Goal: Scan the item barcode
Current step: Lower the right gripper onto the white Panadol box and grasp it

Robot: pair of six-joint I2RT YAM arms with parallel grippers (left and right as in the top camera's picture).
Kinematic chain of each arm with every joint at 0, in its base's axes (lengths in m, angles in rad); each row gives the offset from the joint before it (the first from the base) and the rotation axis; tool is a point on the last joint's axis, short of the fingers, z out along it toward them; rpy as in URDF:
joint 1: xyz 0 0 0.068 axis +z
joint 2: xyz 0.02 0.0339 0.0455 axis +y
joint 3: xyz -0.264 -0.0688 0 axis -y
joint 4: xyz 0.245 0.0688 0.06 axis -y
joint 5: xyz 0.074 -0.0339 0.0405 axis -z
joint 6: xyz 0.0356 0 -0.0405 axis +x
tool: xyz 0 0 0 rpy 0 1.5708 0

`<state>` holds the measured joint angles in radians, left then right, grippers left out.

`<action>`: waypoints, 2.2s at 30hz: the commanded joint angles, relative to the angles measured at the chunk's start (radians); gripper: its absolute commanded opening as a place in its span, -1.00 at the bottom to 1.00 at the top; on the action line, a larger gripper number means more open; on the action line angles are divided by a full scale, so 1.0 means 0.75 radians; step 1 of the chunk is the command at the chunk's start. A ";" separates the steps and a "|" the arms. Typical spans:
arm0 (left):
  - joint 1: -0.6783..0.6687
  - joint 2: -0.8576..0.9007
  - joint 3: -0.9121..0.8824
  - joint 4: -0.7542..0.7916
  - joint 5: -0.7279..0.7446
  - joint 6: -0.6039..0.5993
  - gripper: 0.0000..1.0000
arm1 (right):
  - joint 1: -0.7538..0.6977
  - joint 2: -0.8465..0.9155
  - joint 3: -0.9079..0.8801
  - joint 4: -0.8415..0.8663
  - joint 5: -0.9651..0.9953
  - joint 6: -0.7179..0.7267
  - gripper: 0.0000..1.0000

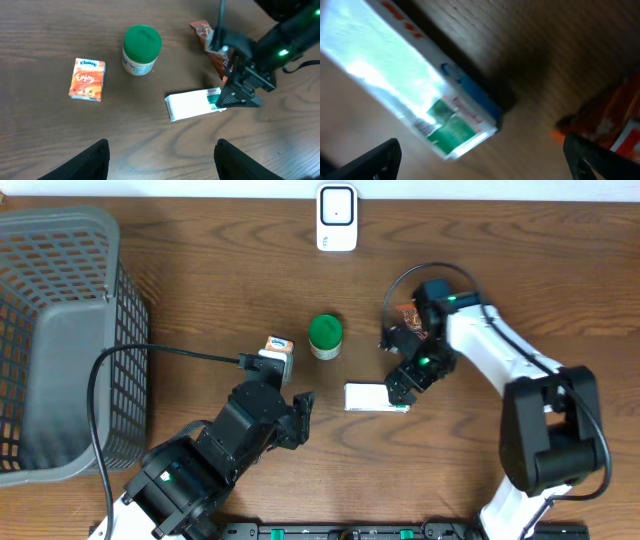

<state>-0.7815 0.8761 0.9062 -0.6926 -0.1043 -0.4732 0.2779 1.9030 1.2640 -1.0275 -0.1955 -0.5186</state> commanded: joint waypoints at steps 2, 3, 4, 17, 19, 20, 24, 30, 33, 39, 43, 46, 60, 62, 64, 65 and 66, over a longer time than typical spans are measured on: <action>0.003 0.000 -0.005 -0.010 -0.018 0.013 0.36 | 0.060 -0.045 0.070 0.030 0.134 -0.104 0.99; 0.003 0.001 -0.005 -0.009 -0.018 0.013 0.36 | 0.068 -0.047 0.081 0.035 0.134 -0.114 0.99; 0.003 0.001 -0.005 -0.008 -0.022 0.013 0.36 | 0.079 -0.052 0.093 0.034 0.134 -0.125 0.99; 0.003 0.015 -0.005 -0.022 -0.052 0.047 0.36 | 0.208 -0.046 0.091 -0.041 0.134 -0.179 0.94; 0.003 0.015 -0.005 -0.034 -0.052 0.047 0.36 | 0.226 -0.046 0.091 -0.054 0.135 -0.179 0.93; 0.003 0.015 -0.005 -0.040 -0.052 0.047 0.36 | 0.229 -0.046 0.090 -0.054 0.135 -0.179 0.93; 0.003 0.013 -0.005 -0.076 -0.084 0.048 0.36 | 0.223 -0.046 0.074 -0.046 0.191 -0.180 0.96; 0.003 -0.074 -0.001 -0.099 -0.255 0.047 0.36 | 0.210 -0.046 0.037 -0.006 0.189 -0.179 0.97; 0.003 -0.163 0.000 -0.098 -0.283 0.047 0.37 | 0.210 -0.046 -0.006 0.026 0.189 -0.179 0.97; 0.003 -0.269 0.000 -0.132 -0.308 0.047 0.37 | 0.211 -0.046 -0.101 0.129 0.194 -0.179 0.98; 0.003 -0.271 0.000 -0.186 -0.307 0.047 0.37 | 0.210 -0.046 -0.119 0.165 0.195 -0.180 0.98; 0.003 -0.271 0.000 -0.214 -0.308 0.047 0.37 | 0.210 -0.046 -0.121 0.168 0.195 -0.180 0.99; 0.003 -0.271 0.000 -0.255 -0.308 0.047 0.37 | 0.210 -0.046 -0.266 0.297 0.195 -0.178 0.91; 0.003 -0.271 0.000 -0.255 -0.308 0.047 0.37 | 0.210 -0.046 -0.275 0.298 0.195 -0.174 0.75; 0.003 -0.271 0.000 -0.256 -0.308 0.047 0.37 | 0.210 -0.046 -0.275 0.298 0.232 -0.120 0.78; 0.003 -0.271 0.000 -0.257 -0.308 0.047 0.37 | 0.210 -0.046 -0.275 0.298 0.251 -0.089 0.79; 0.003 -0.271 0.000 -0.257 -0.313 0.047 0.38 | 0.210 -0.046 -0.274 0.298 0.254 -0.064 0.75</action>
<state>-0.7811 0.6731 0.9062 -0.8825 -0.3202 -0.4465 0.4412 1.8515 1.0908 -0.7948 -0.0219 -0.6281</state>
